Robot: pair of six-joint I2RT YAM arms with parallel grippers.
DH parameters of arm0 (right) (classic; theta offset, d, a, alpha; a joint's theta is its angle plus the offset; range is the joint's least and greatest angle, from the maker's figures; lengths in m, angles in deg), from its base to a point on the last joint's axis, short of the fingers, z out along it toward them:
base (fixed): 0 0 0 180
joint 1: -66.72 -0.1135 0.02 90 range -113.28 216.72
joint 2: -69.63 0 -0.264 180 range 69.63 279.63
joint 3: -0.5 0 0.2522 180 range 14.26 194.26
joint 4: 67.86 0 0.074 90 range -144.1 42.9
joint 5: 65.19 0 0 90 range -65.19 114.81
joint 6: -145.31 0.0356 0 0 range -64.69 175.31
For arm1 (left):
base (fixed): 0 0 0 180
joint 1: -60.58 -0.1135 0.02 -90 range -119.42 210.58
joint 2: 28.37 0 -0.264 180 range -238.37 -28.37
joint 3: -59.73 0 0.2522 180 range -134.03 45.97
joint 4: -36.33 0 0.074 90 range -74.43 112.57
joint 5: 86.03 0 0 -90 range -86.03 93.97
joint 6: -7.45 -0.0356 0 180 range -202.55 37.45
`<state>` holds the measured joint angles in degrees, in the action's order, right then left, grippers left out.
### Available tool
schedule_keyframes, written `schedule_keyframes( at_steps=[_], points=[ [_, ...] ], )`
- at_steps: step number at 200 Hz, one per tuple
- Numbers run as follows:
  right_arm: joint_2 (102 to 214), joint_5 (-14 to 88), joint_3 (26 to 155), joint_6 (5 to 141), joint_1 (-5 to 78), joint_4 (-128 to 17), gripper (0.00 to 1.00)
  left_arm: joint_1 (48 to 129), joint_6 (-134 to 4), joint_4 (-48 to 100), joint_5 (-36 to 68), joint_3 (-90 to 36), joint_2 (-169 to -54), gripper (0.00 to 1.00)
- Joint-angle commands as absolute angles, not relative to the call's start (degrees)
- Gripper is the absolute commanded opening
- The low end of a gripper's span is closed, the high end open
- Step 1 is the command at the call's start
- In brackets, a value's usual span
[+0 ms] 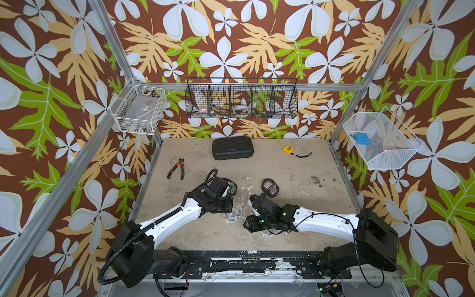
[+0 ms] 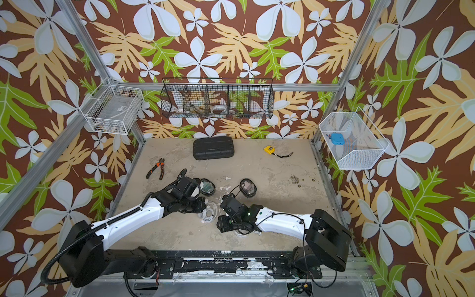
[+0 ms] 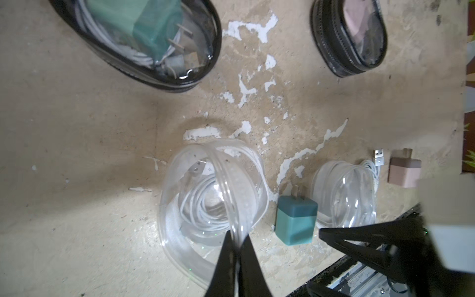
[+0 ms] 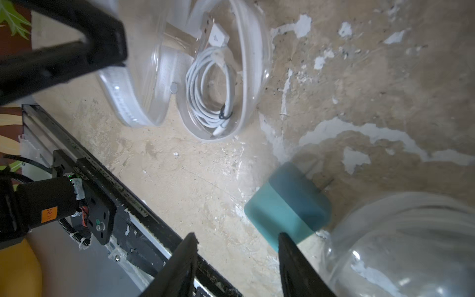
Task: Pack away charging kits
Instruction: Pick up the plug from the center of the board.
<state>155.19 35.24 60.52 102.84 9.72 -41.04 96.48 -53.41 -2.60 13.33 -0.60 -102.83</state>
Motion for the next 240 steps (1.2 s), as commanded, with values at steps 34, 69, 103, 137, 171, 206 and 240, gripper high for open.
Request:
schedule_keyframes(
  at_steps=[34, 69, 103, 137, 171, 206, 240],
  points=[
    [155.4, 29.9, 61.3, 108.0, 8.5, -37.7, 0.56, 96.4, -55.1, 0.5, 15.1, 0.9, -100.8, 0.0],
    [156.9, 30.7, 62.2, 108.3, 8.1, -35.1, 0.58, 96.4, -56.1, 0.7, 15.5, 1.3, -100.8, 0.0],
    [157.6, 30.2, 62.8, 108.8, 8.0, -33.1, 0.6, 96.4, -56.6, 0.8, 15.6, 1.0, -100.5, 0.0],
    [159.6, 28.9, 64.5, 107.4, 8.4, -31.9, 0.61, 96.4, -56.6, 1.7, 16.1, 1.8, -99.7, 0.0],
    [164.7, 29.3, 68.5, 104.6, 9.5, -33.2, 0.61, 96.4, -57.0, 1.0, 16.3, 1.8, -99.8, 0.0],
    [168.2, 28.8, 71.2, 102.5, 9.5, -32.8, 0.54, 96.4, -57.0, -0.2, 15.7, 1.8, -99.7, 0.0],
    [168.3, 30.9, 69.5, 102.3, 9.5, -33.2, 0.48, 96.4, -56.8, -0.5, 15.0, 1.8, -99.3, 0.0]
  ],
)
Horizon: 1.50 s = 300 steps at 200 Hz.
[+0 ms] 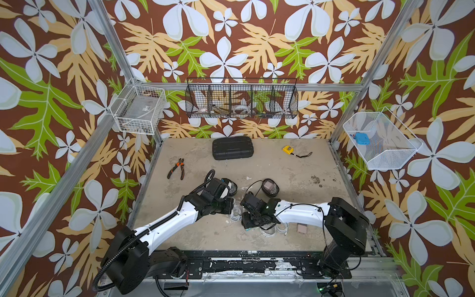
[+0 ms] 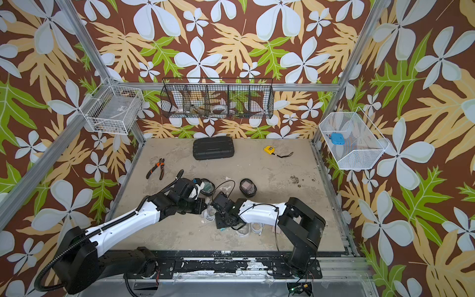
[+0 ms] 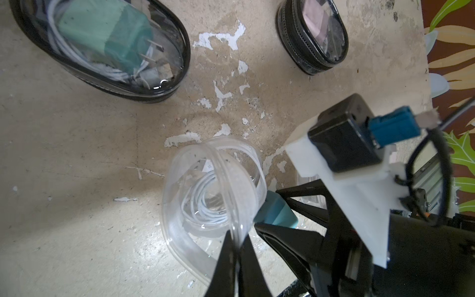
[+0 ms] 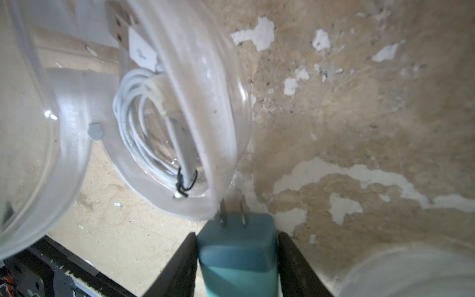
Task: Pack away charging kits
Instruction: Pick up the plug from the center of the board.
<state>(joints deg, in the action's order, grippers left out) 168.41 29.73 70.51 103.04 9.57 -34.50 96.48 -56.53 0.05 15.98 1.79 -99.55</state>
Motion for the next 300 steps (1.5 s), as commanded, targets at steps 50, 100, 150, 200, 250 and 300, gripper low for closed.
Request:
schedule_keyframes(
  at_steps=[50, 100, 150, 200, 250, 300],
  points=[
    [169.4, 29.5, 70.6, 100.0, 8.3, -31.2, 0.49, 96.4, -56.7, -0.5, 15.0, 0.9, -100.5, 0.0],
    [169.3, 27.0, 71.8, 99.4, 5.9, -30.1, 0.58, 96.4, -56.0, -0.8, 14.2, 1.6, -99.7, 0.0],
    [168.5, 24.7, 72.4, 98.2, 6.0, -28.6, 0.31, 96.4, -55.7, -0.9, 13.9, 1.8, -99.4, 0.0],
    [160.4, 28.3, 77.2, 96.2, 9.1, -28.9, 0.27, 96.4, -55.3, -1.2, 18.6, 1.7, -99.9, 0.0],
    [164.9, 34.3, 80.9, 92.0, 12.3, -32.1, 0.27, 96.4, -53.8, -0.6, 22.8, 1.1, -101.5, 0.0],
    [168.5, 37.8, 79.9, 91.1, 13.0, -35.8, 0.27, 96.3, -50.9, 1.1, 23.9, 1.4, -102.0, 0.0]
  ],
)
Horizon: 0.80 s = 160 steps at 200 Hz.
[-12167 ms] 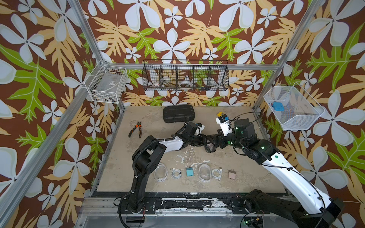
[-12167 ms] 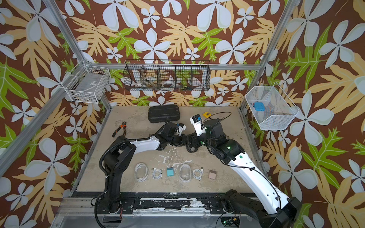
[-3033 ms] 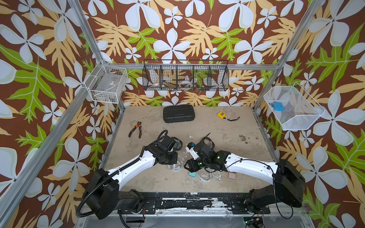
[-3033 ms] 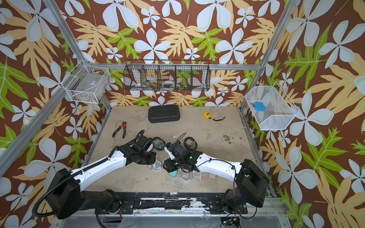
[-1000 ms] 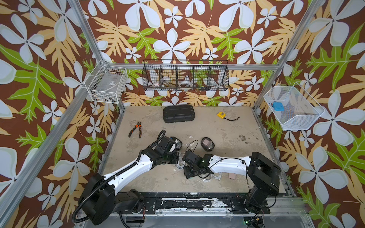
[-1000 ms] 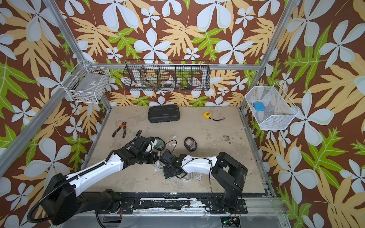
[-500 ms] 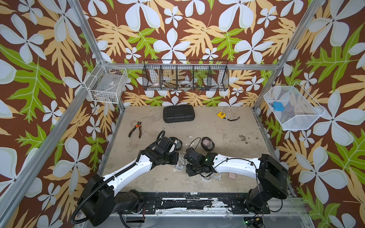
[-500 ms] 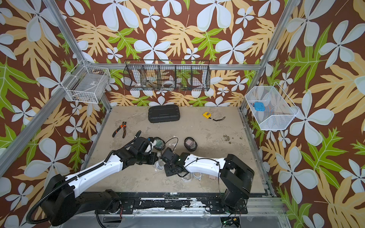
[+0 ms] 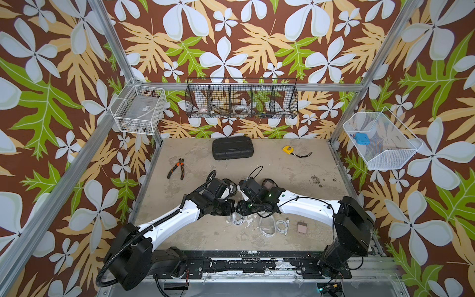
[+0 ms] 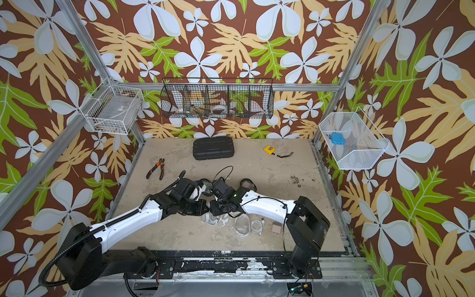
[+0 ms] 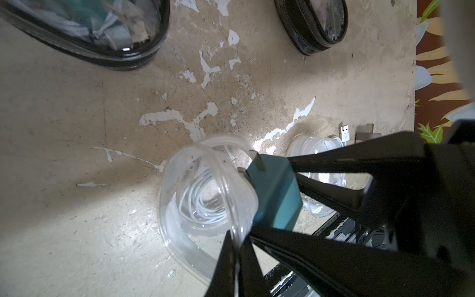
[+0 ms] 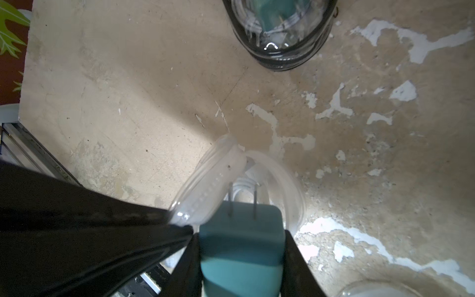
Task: Pack away charging kits
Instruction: Place the plug in the storage bag, then place the storage bag at the center of the board.
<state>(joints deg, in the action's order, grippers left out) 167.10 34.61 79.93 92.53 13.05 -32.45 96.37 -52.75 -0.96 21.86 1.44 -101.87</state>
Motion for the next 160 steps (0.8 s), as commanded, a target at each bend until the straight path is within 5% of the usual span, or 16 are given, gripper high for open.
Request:
schedule_keyframes(
  at_steps=[1, 83, 131, 160],
  points=[
    [168.6, 37.9, 79.9, 91.1, 13.0, -35.9, 0.27, 96.3, -50.7, 1.0, 23.9, 1.4, -101.9, 0.0],
    [173.8, 41.1, 77.8, 91.2, 14.7, -40.3, 0.28, 95.3, -45.4, 7.7, 27.6, 5.1, -101.5, 0.0],
    [173.5, 45.0, 78.6, 91.8, 14.7, -41.1, 0.51, 94.9, -45.4, 8.2, 27.6, 4.9, -102.3, 0.0],
    [170.5, 46.3, 77.5, 92.5, 14.7, -41.4, 0.52, 94.9, -45.5, 8.3, 27.1, 5.4, -102.6, 0.0]
  ],
)
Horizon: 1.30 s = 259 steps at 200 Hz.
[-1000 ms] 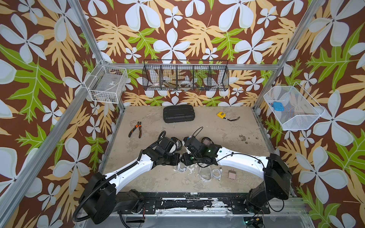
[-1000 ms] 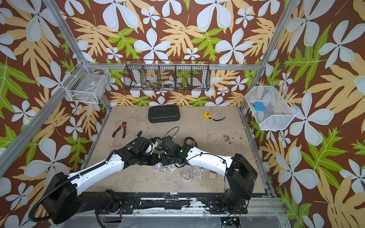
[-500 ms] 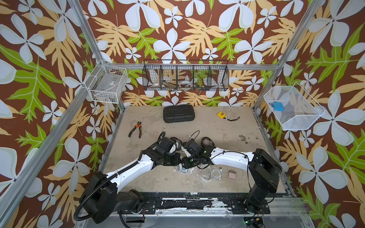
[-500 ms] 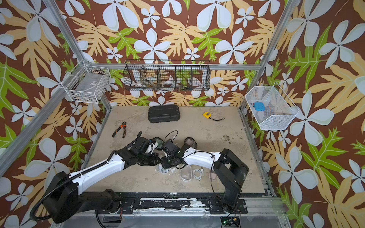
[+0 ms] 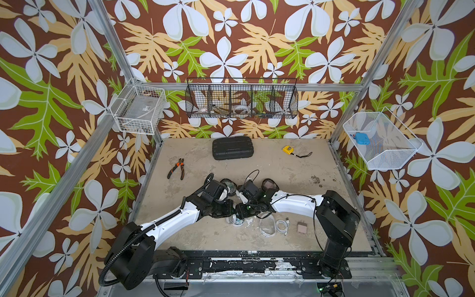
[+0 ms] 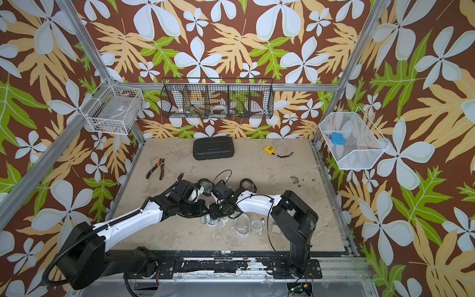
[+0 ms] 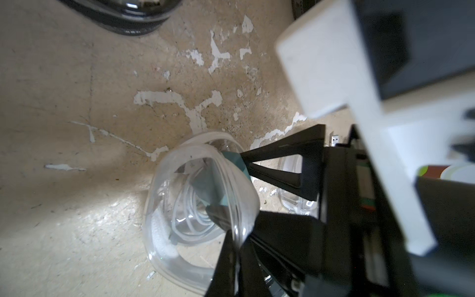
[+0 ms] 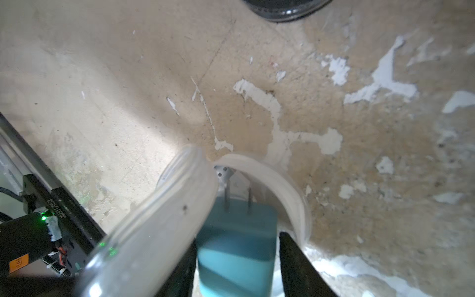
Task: Pack away charging kits
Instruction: Place the storage bag at the center of the board, then close the storage bag at the center of the board.
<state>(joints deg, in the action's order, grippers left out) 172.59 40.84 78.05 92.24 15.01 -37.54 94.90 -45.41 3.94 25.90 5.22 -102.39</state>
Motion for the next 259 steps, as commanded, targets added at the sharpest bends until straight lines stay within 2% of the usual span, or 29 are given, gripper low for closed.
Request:
schedule_keyframes(
  at_steps=[1, 55, 103, 140, 156, 202, 231, 235, 240, 245, 259],
  points=[
    [170.4, 46.3, 77.4, 92.5, 14.7, -41.4, 0.52, 94.9, -45.5, 8.3, 27.1, 5.4, -102.6, 0.0],
    [170.5, 47.5, 74.1, 93.5, 14.7, -43.3, 0.44, 94.8, -45.4, 7.9, 25.8, 5.6, -101.6, 0.0],
    [170.1, 48.0, 73.4, 94.2, 14.7, -45.3, 0.43, 94.7, -45.3, 8.1, 25.9, 6.8, -101.0, 0.0],
    [170.1, 52.8, 71.8, 97.0, 14.8, -50.1, 0.41, 94.5, -45.4, 8.9, 26.9, 7.9, -101.4, 0.0],
    [169.2, 50.7, 72.1, 95.9, 14.8, -47.9, 0.44, 94.4, -45.4, 8.8, 27.0, 7.9, -101.2, 0.0],
    [158.5, 43.9, 70.0, 91.8, 17.3, -40.0, 0.52, 94.1, -47.0, 9.1, 30.5, 8.2, -100.4, 0.27],
    [155.7, 43.4, 70.4, 91.2, 17.9, -37.9, 0.52, 92.2, -48.1, 8.8, 32.7, 8.5, -98.5, 0.43],
    [156.0, 43.7, 70.5, 91.2, 17.9, -38.0, 0.51, 91.7, -48.5, 8.4, 32.6, 8.6, -98.3, 0.63],
    [156.7, 44.0, 70.5, 91.3, 17.9, -38.3, 0.5, 91.1, -48.9, 7.6, 32.0, 8.7, -98.0, 0.77],
    [157.4, 44.3, 70.5, 91.4, 17.9, -38.6, 0.48, 90.5, -49.3, 6.7, 31.0, 8.8, -97.8, 0.8],
    [159.6, 45.9, 70.5, 92.0, 17.9, -40.2, 0.44, 89.5, -50.4, 4.9, 27.4, 9.5, -97.0, 0.78]
  ],
)
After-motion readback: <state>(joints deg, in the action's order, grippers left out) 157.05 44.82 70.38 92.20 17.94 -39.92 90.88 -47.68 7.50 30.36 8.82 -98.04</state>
